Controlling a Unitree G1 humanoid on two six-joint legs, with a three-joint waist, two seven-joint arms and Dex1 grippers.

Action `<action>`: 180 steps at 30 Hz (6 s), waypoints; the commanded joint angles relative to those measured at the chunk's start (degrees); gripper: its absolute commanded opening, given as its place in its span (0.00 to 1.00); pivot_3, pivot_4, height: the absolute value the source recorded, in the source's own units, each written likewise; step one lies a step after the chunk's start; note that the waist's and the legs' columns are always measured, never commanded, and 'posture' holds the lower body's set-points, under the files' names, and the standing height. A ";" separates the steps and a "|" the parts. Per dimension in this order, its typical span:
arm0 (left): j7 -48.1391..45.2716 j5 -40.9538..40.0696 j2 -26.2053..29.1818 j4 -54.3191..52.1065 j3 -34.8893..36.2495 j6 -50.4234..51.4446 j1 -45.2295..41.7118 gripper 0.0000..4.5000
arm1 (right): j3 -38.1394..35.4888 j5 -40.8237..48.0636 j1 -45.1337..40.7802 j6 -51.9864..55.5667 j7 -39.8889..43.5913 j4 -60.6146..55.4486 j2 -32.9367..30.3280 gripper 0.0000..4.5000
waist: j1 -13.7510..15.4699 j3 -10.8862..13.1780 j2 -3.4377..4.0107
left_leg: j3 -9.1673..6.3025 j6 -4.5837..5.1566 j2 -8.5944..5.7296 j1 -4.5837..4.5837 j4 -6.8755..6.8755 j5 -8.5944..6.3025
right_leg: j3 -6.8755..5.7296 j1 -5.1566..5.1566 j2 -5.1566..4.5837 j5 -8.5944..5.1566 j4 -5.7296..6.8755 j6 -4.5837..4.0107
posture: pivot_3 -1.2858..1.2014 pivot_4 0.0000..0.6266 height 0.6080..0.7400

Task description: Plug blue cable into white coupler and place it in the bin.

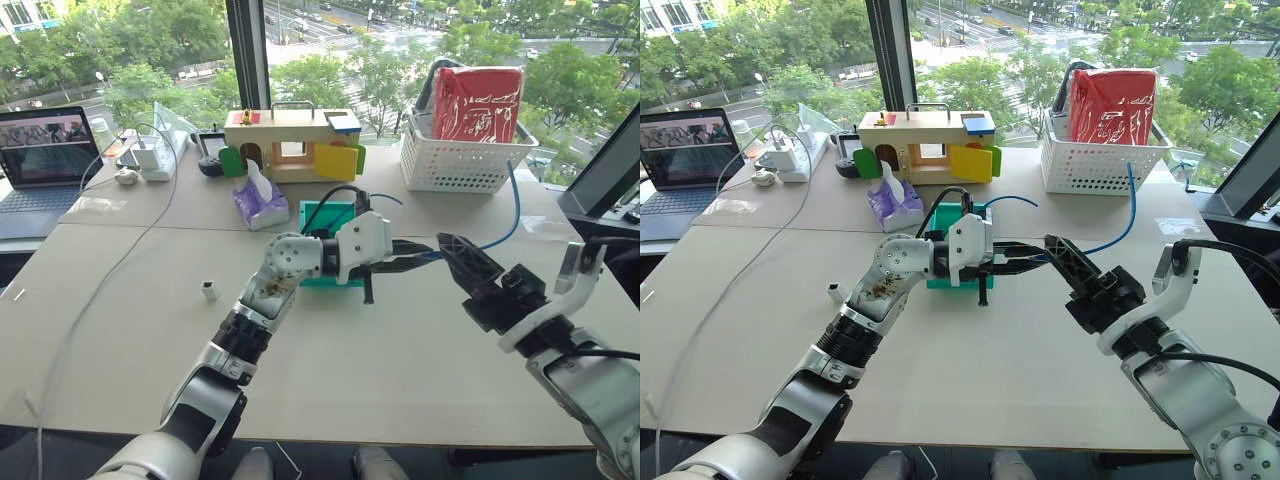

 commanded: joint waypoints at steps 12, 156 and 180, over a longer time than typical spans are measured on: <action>0.25 -2.34 0.14 -2.07 0.39 1.71 0.69 0.00 | 2.12 -2.81 -0.43 -0.90 2.34 -0.20 1.24 0.50 | 0.01 0.00 0.00 | 0.00 0.00 0.00 0.00 0.00 0.00 | 0.00 0.00 0.00 0.00 -0.01 0.00 | 0.52 0.24 1.00; -3.89 5.14 7.87 12.25 -5.23 6.59 13.34 0.98 | -4.47 -15.10 -17.34 16.22 17.94 10.12 -4.53 0.00 | -0.25 0.00 0.33 | -0.23 -0.06 0.06 -0.39 -0.48 0.16 | -0.42 -0.66 -0.02 0.03 0.15 -0.32 | 0.52 0.24 1.00; -6.31 3.56 6.16 11.55 -4.65 6.45 14.42 0.13 | -5.87 -19.33 -4.17 17.73 16.85 8.08 -7.87 0.00 | 0.39 -0.03 0.38 | -0.23 -0.06 0.06 -0.36 -0.47 0.16 | -0.42 -0.57 -0.03 0.02 0.12 -0.31 | 0.52 0.24 1.00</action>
